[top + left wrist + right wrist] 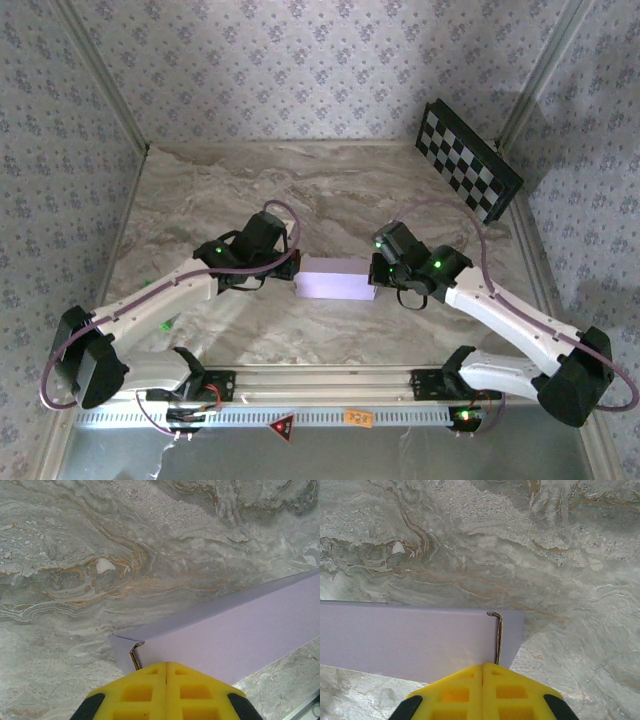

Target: Fold the paper box

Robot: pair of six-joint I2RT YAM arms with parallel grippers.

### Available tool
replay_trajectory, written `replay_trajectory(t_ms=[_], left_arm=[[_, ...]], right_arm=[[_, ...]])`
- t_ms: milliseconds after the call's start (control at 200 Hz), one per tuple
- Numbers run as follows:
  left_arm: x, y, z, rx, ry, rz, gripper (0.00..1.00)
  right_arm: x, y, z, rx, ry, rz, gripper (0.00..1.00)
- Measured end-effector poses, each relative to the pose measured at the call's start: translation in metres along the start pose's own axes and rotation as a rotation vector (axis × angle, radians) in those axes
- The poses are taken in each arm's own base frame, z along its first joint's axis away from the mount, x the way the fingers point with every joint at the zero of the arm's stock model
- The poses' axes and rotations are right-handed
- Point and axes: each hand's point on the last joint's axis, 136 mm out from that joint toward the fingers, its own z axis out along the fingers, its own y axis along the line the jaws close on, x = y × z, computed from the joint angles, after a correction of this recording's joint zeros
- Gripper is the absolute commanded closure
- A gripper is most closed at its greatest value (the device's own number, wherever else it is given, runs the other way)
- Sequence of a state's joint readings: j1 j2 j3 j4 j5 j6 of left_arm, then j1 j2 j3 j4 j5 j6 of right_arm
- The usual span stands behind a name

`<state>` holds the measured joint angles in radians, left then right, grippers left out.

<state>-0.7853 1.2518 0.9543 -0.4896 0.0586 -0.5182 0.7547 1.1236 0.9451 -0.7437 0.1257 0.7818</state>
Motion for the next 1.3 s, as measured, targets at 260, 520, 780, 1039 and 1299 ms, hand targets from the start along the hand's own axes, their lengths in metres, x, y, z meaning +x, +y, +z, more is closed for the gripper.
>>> replay_trajectory(t_ms=[260,520,780,1039,1299], left_arm=[[0.001,0.0,-0.007,-0.005,0.009,0.01,0.85],[-0.016,-0.005,-0.03,0.01,-0.045,0.005,0.52],[-0.013,0.002,-0.018,0.002,-0.001,-0.023,0.41],[0.0,0.002,0.009,0.019,0.095,-0.05,0.43],[-0.005,-0.005,0.013,0.061,0.091,-0.07,0.43]], right_arm=[[-0.006,0.002,-0.005,0.008,0.016,-0.003,0.8],[-0.031,0.011,-0.02,-0.047,-0.021,0.007,0.53],[-0.029,0.007,-0.011,-0.07,0.029,0.042,0.41],[-0.022,0.011,0.011,-0.089,0.105,0.057,0.4],[-0.027,0.015,0.017,-0.109,0.098,0.056,0.42]])
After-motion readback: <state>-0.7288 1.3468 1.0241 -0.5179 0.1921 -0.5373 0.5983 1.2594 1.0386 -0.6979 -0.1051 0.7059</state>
